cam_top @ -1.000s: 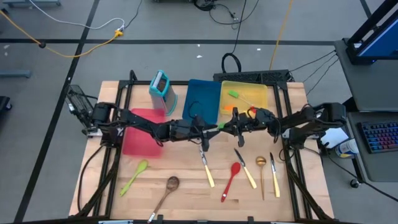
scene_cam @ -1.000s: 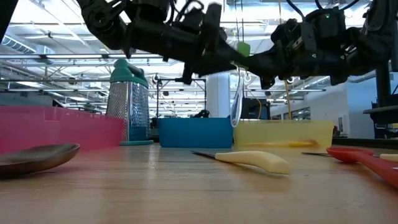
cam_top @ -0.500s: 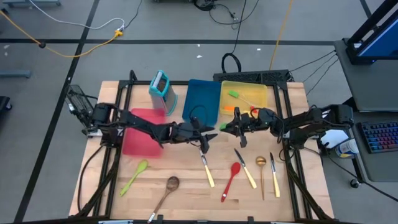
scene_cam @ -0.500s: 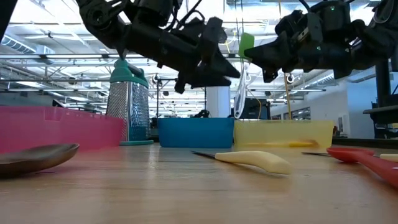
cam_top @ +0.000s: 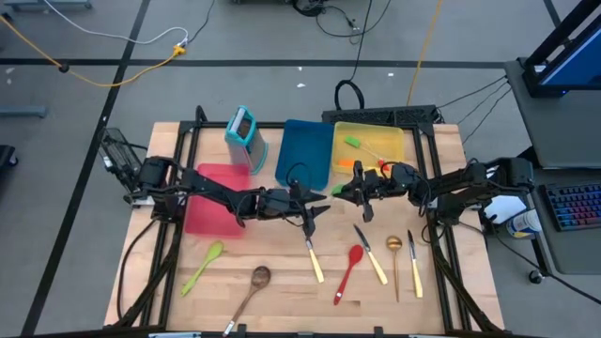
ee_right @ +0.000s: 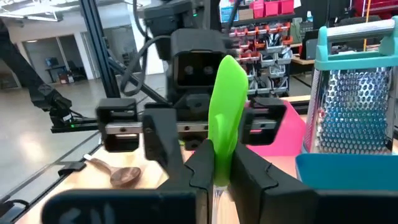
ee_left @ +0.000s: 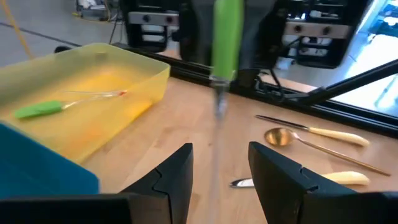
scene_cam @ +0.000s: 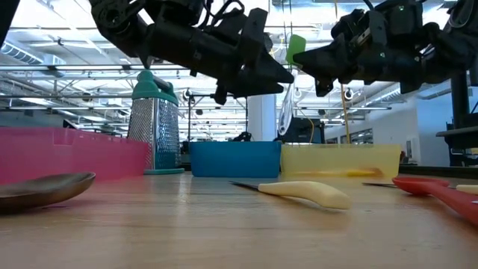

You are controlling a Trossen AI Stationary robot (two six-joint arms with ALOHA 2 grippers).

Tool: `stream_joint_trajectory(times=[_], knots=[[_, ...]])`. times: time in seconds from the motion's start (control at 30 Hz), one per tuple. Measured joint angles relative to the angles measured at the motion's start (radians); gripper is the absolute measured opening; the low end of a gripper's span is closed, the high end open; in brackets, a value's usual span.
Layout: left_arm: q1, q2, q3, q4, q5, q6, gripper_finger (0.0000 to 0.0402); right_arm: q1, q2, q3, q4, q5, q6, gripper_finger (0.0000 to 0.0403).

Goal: Pick & Place Kitchen Items
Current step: Put the green spatula into the yellow bin

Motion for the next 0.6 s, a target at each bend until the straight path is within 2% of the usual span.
stream_joint_trajectory(times=[0.3,0.5,0.6], knots=[[0.003,0.000,0.001,0.021,0.005,0.023,0.0156,0.071,0.001,-0.001,0.064,0.039,-0.017,0.0025],[-0.002,0.001,0.001,0.020,0.001,0.045,0.0156,0.123,0.005,-0.002,0.090,0.212,-0.062,0.0025],[-0.002,0.001,0.001,0.020,0.001,0.053,0.0156,0.140,0.028,-0.002,0.135,0.213,-0.076,0.0025]])
